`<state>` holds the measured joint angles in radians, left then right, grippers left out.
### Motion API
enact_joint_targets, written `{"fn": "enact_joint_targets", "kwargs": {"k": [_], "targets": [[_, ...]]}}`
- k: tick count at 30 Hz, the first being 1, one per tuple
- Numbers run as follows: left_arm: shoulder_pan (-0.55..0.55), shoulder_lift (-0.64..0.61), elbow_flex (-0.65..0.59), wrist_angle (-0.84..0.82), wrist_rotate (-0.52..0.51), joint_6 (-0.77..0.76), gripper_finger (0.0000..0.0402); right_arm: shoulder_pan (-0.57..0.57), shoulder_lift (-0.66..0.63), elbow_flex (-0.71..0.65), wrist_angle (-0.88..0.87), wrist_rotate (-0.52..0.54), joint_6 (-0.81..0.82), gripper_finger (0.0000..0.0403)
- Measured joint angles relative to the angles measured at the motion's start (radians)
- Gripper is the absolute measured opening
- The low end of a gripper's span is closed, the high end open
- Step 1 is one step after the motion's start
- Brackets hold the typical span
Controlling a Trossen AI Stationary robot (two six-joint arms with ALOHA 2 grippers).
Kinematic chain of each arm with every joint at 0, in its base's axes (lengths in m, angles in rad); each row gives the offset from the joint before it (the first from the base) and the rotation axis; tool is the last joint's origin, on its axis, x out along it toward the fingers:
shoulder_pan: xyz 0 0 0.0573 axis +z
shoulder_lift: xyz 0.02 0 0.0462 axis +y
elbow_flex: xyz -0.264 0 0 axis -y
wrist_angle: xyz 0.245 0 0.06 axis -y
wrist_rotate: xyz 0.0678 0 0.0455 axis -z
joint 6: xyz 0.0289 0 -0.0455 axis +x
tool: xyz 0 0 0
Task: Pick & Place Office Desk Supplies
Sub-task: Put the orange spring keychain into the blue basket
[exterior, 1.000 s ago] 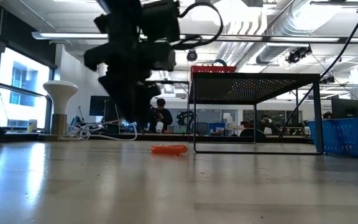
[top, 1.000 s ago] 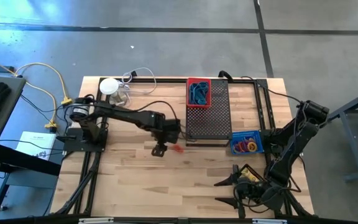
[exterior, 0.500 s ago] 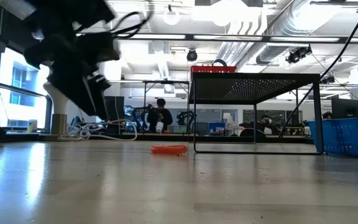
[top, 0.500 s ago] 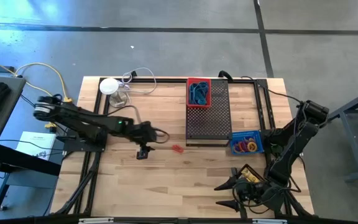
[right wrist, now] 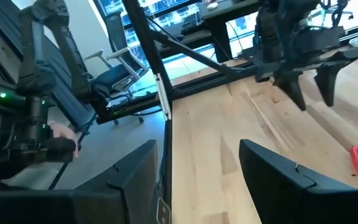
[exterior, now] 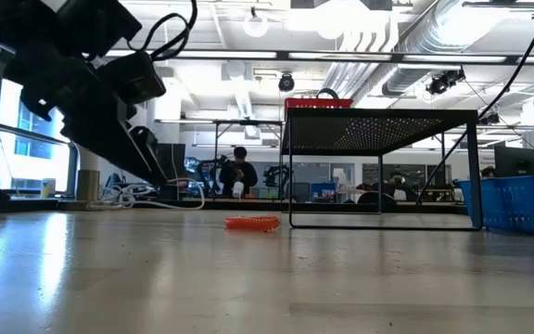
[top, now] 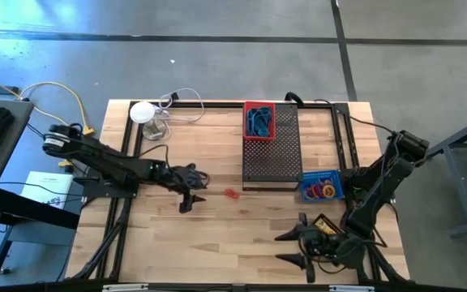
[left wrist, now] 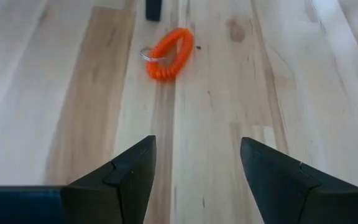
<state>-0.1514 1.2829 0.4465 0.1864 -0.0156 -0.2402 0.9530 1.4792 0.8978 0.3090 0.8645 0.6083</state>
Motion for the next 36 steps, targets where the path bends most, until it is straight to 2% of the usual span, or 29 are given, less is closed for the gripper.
{"fn": "enact_joint_targets", "kwargs": {"k": [5,10,14,16,22,30,36], "targets": [[-0.011,0.067,0.0,0.11,-0.009,0.03,0.0227,-0.014,0.0,0.0,-0.006,-0.004,0.0,0.0215],[-0.009,0.149,0.001,0.36,-0.096,0.283,0.0227,-0.014,0.0,0.0,-0.006,-0.004,-0.002,0.0215],[0.009,0.244,0.001,0.496,-0.144,0.393,0.0227,-0.013,0.0,0.0,-0.006,-0.004,-0.002,0.0215],[0.024,0.296,0.001,0.532,-0.143,0.396,0.0227,-0.013,0.0,0.0,-0.006,-0.004,-0.002,0.0215],[0.084,0.427,0.003,0.655,-0.074,0.261,0.0227,-0.013,0.0,0.0,-0.01,-0.005,-0.002,0.0215],[0.104,0.511,0.011,0.742,0.008,0.348,0.0227,-0.013,0.0,0.0,-0.015,-0.004,-0.002,0.0215],[0.104,0.57,0.05,0.743,0.05,0.262,0.0227,-0.013,0.0,0.0,-0.014,-0.004,-0.002,0.0215]]}}
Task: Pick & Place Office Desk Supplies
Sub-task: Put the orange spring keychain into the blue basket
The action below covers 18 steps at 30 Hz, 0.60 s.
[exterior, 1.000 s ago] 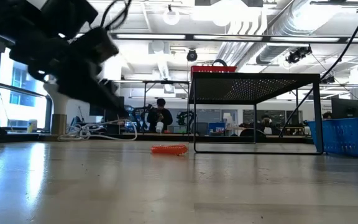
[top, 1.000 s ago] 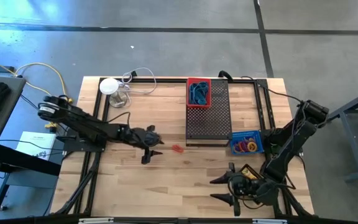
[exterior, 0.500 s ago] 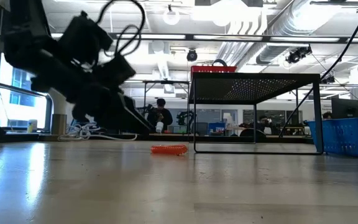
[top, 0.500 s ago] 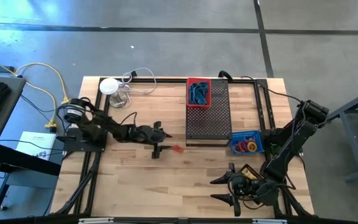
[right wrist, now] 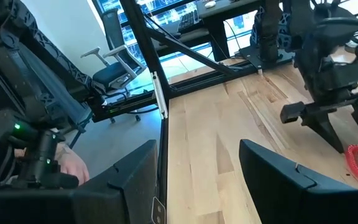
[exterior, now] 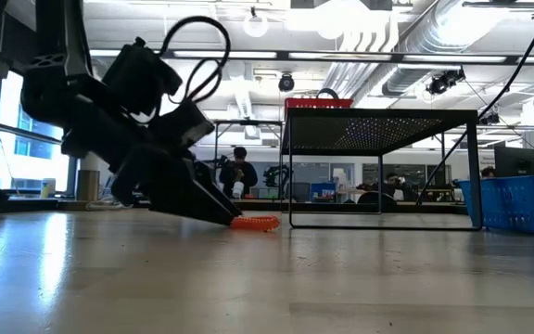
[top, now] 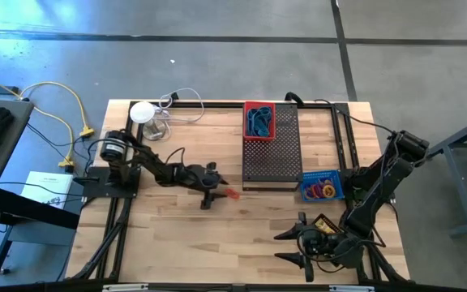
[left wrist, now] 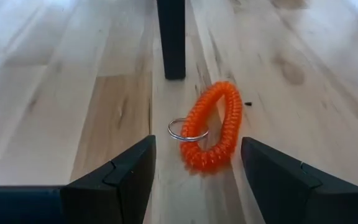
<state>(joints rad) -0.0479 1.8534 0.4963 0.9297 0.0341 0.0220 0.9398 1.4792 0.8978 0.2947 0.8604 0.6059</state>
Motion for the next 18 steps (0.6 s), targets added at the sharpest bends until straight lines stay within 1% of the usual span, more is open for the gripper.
{"fn": "enact_joint_targets", "kwargs": {"k": [7,11,14,18], "targets": [[0.0,0.073,0.051,0.014,0.002,-0.004,0.0227,0.0,0.0,0.0,0.0,0.0,0.0,0.0215],[-0.002,0.083,0.06,0.013,0.02,-0.018,0.0221,0.0,0.0,0.0,0.0,0.0,0.0,0.0215],[-0.009,0.083,0.061,0.007,0.02,-0.02,0.0199,0.0,0.0,0.0,0.0,0.0,0.0,0.0215],[-0.019,0.083,0.062,-0.007,0.02,-0.033,0.0146,0.0,0.0,0.0,0.0,0.0,0.0,0.0215]]}}
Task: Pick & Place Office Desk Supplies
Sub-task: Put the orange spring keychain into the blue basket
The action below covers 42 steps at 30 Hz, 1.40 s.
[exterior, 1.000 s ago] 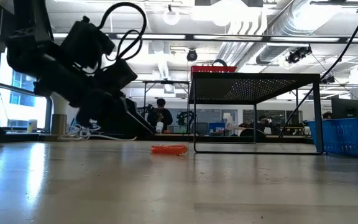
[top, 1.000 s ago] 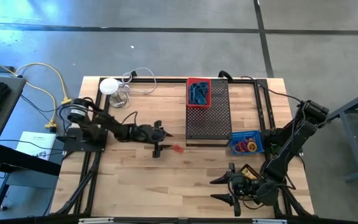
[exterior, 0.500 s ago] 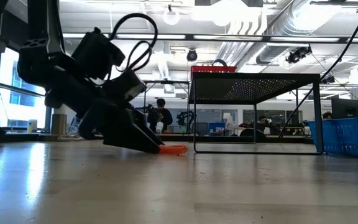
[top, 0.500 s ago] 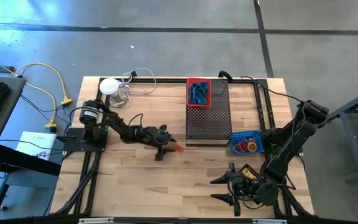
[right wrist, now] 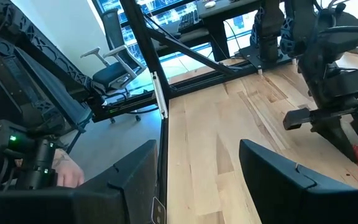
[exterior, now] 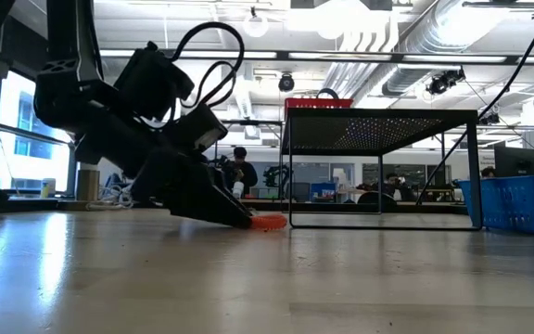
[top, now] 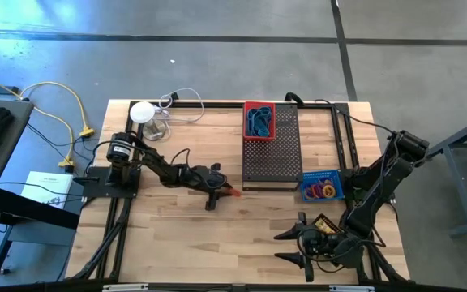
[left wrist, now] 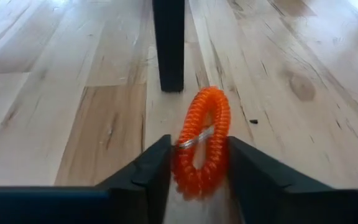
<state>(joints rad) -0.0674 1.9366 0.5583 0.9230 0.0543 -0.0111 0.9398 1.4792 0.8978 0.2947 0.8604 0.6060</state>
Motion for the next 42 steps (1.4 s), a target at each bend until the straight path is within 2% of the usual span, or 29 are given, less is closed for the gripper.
{"fn": "enact_joint_targets", "kwargs": {"k": [6,9,16,21,23,28,33,38,40,42], "targets": [[-0.024,0.001,0.0,-0.01,-0.012,-0.15,0.0053,0.0,0.0,0.0,0.0,0.0,0.0,0.0215],[-0.046,0.001,-0.001,-0.01,-0.004,-0.232,0.002,0.0,0.0,0.0,0.0,-0.005,0.003,0.0215],[-0.176,-0.019,-0.006,0.049,0.048,-0.319,0.0021,-0.003,0.051,0.0,0.037,-0.033,-0.006,0.0215],[-0.31,-0.031,0.009,0.309,0.042,-0.388,0.0023,-0.023,0.088,0.0,0.079,-0.035,-0.058,0.0215],[-0.347,-0.032,0.031,0.352,0.017,-0.405,0.0024,-0.034,0.112,0.001,0.14,-0.048,-0.126,0.0215],[-0.391,-0.031,0.117,0.33,-0.111,-0.465,0.0025,-0.072,0.214,0.0,0.296,-0.073,-0.348,0.0215],[-0.391,-0.032,0.181,0.318,-0.112,-0.553,0.0025,-0.098,0.321,0.056,0.414,-0.113,-0.67,0.0215],[-0.391,-0.032,0.194,0.316,-0.073,-0.59,0.0025,-0.1,0.397,0.15,0.393,0.066,-0.915,0.0215],[-0.391,-0.032,0.194,0.314,-0.071,-0.592,0.0025,-0.102,0.418,0.173,0.38,0.133,-0.972,0.0215],[-0.389,-0.032,0.194,0.315,-0.074,-0.592,0.0025,-0.101,0.426,0.187,0.353,0.152,-0.987,0.0215]]}}
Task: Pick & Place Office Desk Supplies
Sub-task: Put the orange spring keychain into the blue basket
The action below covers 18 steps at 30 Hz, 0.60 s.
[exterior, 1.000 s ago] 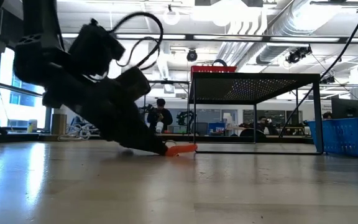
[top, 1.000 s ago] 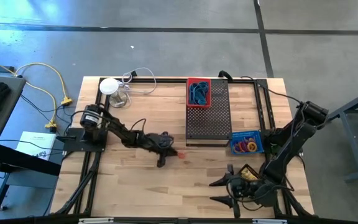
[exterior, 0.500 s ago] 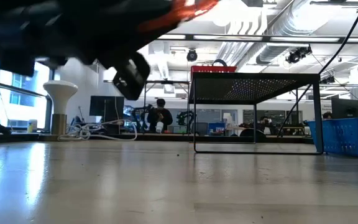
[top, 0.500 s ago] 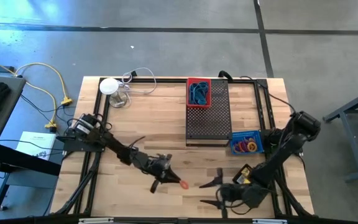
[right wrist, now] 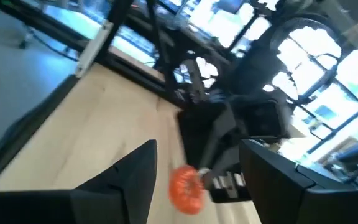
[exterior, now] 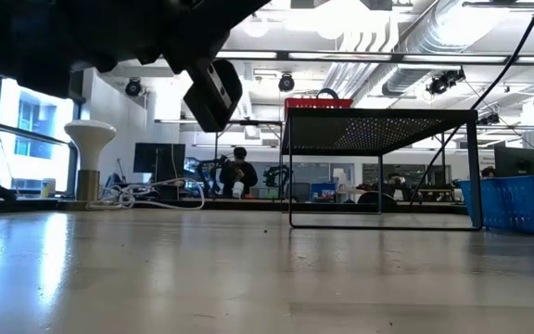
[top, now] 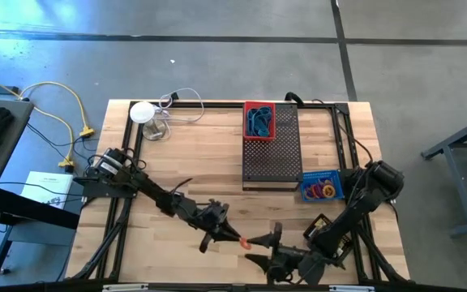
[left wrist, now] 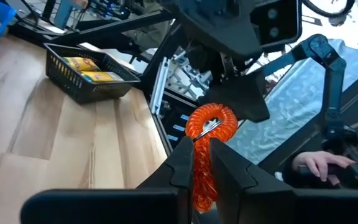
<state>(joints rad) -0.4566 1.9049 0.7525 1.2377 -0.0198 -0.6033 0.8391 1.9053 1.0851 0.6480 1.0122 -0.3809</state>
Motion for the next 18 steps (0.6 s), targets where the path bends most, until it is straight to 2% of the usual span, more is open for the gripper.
{"fn": "enact_joint_targets", "kwargs": {"k": [5,18], "targets": [[0.005,0.0,0.0,0.0,-0.001,0.0,0.0026,0.001,0.002,0.011,-0.073,-0.056,0.082,0.0215],[0.004,0.0,0.0,-0.004,-0.001,0.0,0.0026,-0.04,0.002,0.011,-0.184,-0.097,0.194,0.0215]]}}
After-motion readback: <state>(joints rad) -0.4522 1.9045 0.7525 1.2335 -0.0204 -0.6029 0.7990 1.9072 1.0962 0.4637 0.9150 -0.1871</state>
